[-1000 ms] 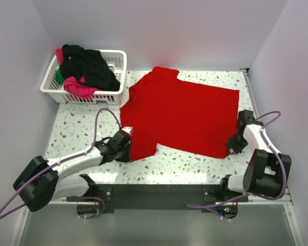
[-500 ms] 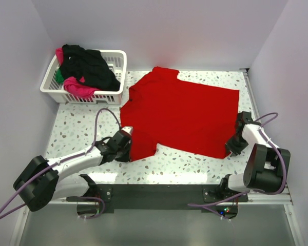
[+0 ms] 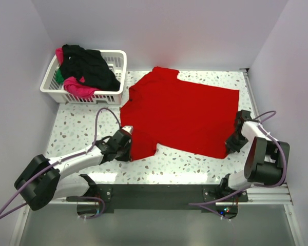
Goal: Fold and stack the t-shirts
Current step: Fold the tshirt
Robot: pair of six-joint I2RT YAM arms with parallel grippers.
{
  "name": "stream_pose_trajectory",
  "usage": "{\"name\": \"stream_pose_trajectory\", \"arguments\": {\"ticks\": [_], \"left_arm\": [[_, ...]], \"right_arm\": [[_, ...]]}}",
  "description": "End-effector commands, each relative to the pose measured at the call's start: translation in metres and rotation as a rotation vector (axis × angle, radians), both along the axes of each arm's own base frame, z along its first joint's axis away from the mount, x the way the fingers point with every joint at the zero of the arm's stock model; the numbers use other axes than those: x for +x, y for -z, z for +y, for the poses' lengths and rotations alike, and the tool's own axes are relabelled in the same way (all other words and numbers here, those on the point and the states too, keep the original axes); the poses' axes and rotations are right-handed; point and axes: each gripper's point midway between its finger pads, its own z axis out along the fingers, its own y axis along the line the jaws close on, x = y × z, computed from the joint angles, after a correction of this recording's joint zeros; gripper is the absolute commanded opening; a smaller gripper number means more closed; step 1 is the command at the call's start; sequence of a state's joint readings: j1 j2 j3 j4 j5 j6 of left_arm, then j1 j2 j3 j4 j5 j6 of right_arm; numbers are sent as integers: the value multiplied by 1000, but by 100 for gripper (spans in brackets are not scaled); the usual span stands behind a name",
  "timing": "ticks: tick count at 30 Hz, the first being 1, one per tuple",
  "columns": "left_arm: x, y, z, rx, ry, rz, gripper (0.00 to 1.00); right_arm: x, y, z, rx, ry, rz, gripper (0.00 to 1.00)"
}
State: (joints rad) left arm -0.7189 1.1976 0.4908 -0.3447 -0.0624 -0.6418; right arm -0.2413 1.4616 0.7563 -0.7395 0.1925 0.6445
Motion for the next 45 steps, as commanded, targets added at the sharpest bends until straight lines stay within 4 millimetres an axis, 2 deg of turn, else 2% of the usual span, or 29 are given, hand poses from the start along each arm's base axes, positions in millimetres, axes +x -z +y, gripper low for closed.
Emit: {"name": "stream_pose_trajectory", "arguments": {"ticks": [1, 2, 4, 8, 13, 18, 25, 32, 36, 39, 43, 45], "left_arm": [[-5, 11, 11, 54, 12, 34, 0], [-6, 11, 11, 57, 14, 34, 0], [-5, 11, 11, 55, 11, 37, 0], [-2, 8, 9, 55, 16, 32, 0], [4, -4, 7, 60, 21, 21, 0], [3, -14, 6, 61, 28, 36, 0], [-1, -29, 5, 59, 25, 60, 0], [-4, -52, 8, 42, -3, 51, 0], [-3, -63, 6, 30, -4, 41, 0], [6, -76, 3, 21, -11, 8, 0], [25, -94, 0, 32, -25, -51, 0], [34, -97, -2, 43, -24, -68, 0]], "right_arm": [[17, 18, -9, -31, 13, -35, 9], [15, 19, -8, -26, 12, -22, 0], [16, 16, -8, -22, 6, -11, 0], [9, -7, -9, -34, -12, 0, 0], [-22, -38, -4, -33, -19, 57, 0], [-35, -63, 12, 37, -8, 53, 0], [-56, -77, 20, 54, -24, 79, 0], [-79, -76, 26, 65, -55, 111, 0], [-74, -73, 27, 73, -70, 92, 0], [-64, -70, 29, 92, -87, 79, 0], [-48, -66, 26, 104, -119, 77, 0], [-38, -67, 24, 100, -136, 62, 0]]}}
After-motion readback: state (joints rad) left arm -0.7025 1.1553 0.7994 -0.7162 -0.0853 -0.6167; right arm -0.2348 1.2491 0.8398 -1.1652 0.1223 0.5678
